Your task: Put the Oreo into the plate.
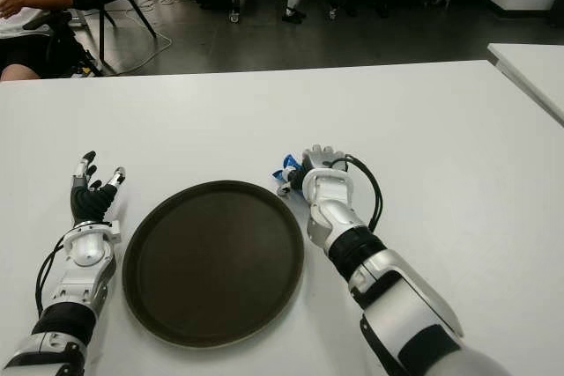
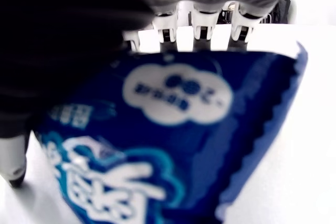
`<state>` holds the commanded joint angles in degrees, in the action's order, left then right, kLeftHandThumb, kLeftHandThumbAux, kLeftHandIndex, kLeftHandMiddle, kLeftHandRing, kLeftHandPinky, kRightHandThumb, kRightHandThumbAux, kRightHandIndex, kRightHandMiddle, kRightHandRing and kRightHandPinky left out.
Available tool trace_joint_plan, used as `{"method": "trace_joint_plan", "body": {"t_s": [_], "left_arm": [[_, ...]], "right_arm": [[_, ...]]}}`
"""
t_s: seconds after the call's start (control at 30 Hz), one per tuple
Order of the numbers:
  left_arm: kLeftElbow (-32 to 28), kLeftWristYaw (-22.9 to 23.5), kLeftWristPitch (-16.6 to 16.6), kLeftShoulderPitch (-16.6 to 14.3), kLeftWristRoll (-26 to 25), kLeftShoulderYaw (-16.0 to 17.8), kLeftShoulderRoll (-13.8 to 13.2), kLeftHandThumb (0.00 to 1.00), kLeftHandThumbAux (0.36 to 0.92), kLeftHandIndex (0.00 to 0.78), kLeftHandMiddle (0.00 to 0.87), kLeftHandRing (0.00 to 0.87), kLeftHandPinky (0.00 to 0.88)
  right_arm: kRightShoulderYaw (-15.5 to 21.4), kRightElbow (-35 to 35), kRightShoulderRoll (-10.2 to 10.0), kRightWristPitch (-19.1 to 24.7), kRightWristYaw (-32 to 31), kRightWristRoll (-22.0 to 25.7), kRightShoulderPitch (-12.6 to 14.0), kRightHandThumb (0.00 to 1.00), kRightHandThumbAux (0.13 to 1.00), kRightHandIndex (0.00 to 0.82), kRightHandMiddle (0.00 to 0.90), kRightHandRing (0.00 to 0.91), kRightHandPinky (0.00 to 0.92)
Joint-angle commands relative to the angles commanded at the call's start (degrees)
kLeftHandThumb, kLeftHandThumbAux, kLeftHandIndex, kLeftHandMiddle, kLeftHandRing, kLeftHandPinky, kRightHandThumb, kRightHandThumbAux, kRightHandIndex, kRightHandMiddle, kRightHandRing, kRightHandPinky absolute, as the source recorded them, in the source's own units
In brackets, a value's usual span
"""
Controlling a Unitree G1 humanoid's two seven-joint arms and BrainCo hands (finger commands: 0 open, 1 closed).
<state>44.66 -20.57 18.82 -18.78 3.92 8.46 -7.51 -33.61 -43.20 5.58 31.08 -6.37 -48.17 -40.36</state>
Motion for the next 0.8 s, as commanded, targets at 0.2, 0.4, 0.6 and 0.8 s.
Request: {"method": "trace_joint_plan", "body": {"t_s": [0.2,0.4,0.6,0.8], "left_arm": [[-0.35,0.11,0.06,0.23,0.24,-0.17,-0.10,0.023,0.690,0.021,0.024,0.012,0.034],[-0.65,0.21,0.03,0.37,-0.07,0.08,0.08,0.060,0.691,0.027,0.036,0.020,0.034],[-0.31,-0.31,-0.15,0.17,0.11,0.19,0.08,0.079,0.691,0.031,0.046,0.025,0.034],[-0.32,-0.13,-0.39,0.13,-0.05,0.27,0.07,0.068,0.690,0.025,0.032,0.013,0.026]], "right_arm": [[-0.42,0.70,0.40,-0.34,2.00,-0.66,0.56,0.053,0.665,0.415,0.046,0.001,0.012],[-0.91,1.35,0.88,-0.92,4.20,-1.14,1.35,0.633,0.720,0.421,0.061,0.009,0.036],[-0.94,1.00,1.04,-1.75,6.67,-0.87,1.65,0.684,0.724,0.421,0.086,0.036,0.058],[-1.20,0.61,1.29,-2.35,7.43,-0.72,1.67,0.695,0.723,0.422,0.105,0.057,0.076]]}}
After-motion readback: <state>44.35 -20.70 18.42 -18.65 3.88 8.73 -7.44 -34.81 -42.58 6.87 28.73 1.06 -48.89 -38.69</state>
